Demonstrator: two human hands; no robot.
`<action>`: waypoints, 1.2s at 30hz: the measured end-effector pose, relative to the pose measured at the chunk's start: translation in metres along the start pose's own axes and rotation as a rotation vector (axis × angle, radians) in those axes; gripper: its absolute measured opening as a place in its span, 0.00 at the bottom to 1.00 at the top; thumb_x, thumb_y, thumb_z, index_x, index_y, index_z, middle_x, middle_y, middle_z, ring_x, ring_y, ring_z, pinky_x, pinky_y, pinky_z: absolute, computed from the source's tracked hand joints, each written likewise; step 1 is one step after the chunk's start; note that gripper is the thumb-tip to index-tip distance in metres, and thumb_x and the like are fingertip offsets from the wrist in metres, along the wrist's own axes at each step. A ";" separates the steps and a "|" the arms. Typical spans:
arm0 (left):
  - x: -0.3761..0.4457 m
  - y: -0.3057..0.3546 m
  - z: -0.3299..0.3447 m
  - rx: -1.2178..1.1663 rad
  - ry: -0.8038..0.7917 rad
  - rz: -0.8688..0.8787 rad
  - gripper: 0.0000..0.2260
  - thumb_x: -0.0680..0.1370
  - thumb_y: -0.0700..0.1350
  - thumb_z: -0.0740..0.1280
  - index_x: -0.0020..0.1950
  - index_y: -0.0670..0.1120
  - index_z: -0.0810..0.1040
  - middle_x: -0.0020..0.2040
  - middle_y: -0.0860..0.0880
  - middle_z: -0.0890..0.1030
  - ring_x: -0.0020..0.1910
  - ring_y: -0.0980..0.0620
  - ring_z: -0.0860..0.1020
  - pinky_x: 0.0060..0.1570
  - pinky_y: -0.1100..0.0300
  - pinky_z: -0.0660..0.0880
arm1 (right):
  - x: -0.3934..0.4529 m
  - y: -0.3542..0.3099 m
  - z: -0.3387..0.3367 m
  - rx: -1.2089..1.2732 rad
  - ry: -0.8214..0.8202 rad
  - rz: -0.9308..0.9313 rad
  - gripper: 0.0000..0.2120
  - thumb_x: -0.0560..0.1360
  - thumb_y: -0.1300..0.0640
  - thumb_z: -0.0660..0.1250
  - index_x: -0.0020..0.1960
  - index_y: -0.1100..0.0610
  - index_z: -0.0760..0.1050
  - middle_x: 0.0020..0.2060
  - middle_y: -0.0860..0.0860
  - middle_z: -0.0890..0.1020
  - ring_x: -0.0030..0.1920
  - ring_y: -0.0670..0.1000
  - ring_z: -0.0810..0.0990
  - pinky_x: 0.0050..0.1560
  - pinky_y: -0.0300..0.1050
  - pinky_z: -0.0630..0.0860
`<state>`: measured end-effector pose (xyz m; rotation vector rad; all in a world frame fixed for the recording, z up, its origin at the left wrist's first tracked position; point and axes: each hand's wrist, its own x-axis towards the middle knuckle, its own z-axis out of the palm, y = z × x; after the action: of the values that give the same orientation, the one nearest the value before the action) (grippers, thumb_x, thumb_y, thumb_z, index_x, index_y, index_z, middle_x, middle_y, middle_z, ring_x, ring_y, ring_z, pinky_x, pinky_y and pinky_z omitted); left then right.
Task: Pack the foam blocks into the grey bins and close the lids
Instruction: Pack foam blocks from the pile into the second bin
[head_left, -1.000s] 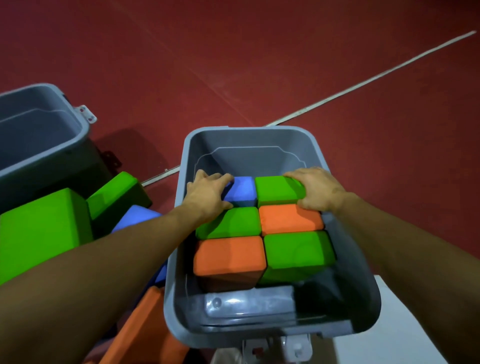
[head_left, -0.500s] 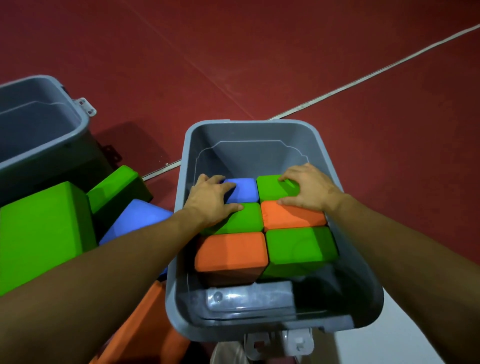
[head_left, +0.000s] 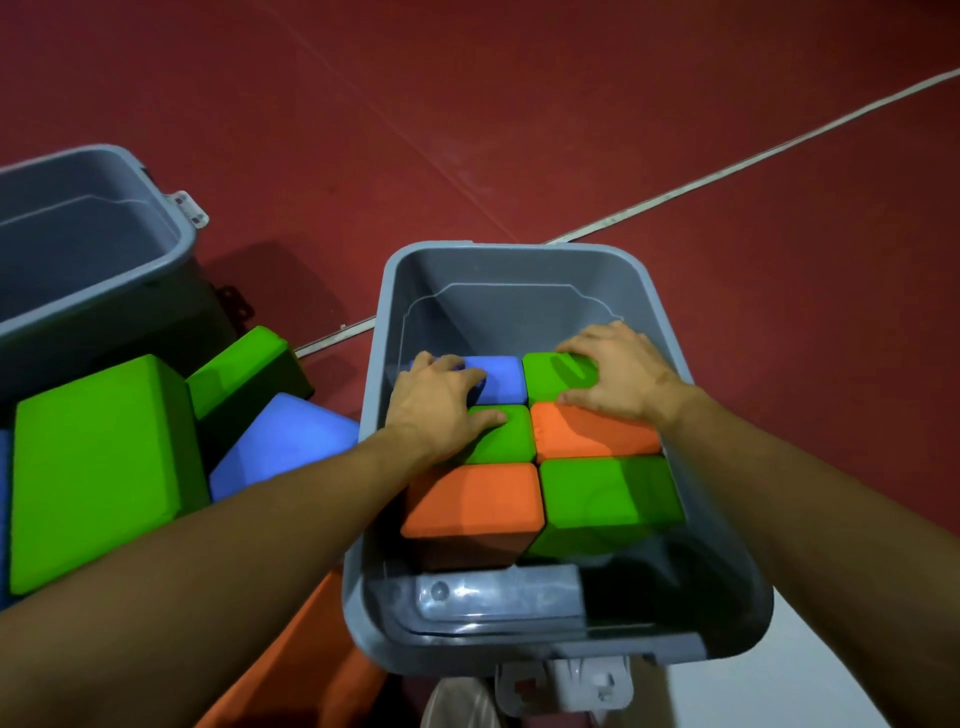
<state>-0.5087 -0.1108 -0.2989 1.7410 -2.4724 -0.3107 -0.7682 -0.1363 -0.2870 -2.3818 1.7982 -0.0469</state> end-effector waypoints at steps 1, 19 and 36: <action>-0.001 0.001 0.001 0.015 -0.006 -0.001 0.28 0.71 0.69 0.67 0.63 0.53 0.78 0.68 0.49 0.74 0.63 0.42 0.69 0.61 0.49 0.70 | 0.000 -0.003 0.000 0.013 -0.011 -0.015 0.38 0.61 0.29 0.67 0.67 0.45 0.73 0.60 0.48 0.77 0.60 0.56 0.73 0.61 0.55 0.72; -0.088 -0.128 -0.094 0.032 0.170 -0.097 0.24 0.71 0.67 0.66 0.55 0.49 0.80 0.50 0.47 0.81 0.50 0.41 0.77 0.51 0.51 0.76 | 0.064 -0.196 -0.051 -0.055 -0.078 -0.207 0.31 0.63 0.35 0.72 0.63 0.46 0.76 0.57 0.52 0.78 0.59 0.58 0.76 0.59 0.55 0.76; -0.313 -0.385 -0.104 -0.192 0.024 -0.930 0.51 0.62 0.72 0.73 0.76 0.48 0.59 0.68 0.36 0.69 0.65 0.34 0.71 0.64 0.45 0.69 | 0.104 -0.507 0.019 0.019 -0.279 -0.220 0.47 0.63 0.36 0.77 0.73 0.55 0.63 0.65 0.60 0.73 0.65 0.62 0.73 0.62 0.52 0.72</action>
<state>-0.0277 0.0466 -0.2732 2.6274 -1.3797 -0.5504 -0.2536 -0.0993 -0.2407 -2.4209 1.4036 0.2296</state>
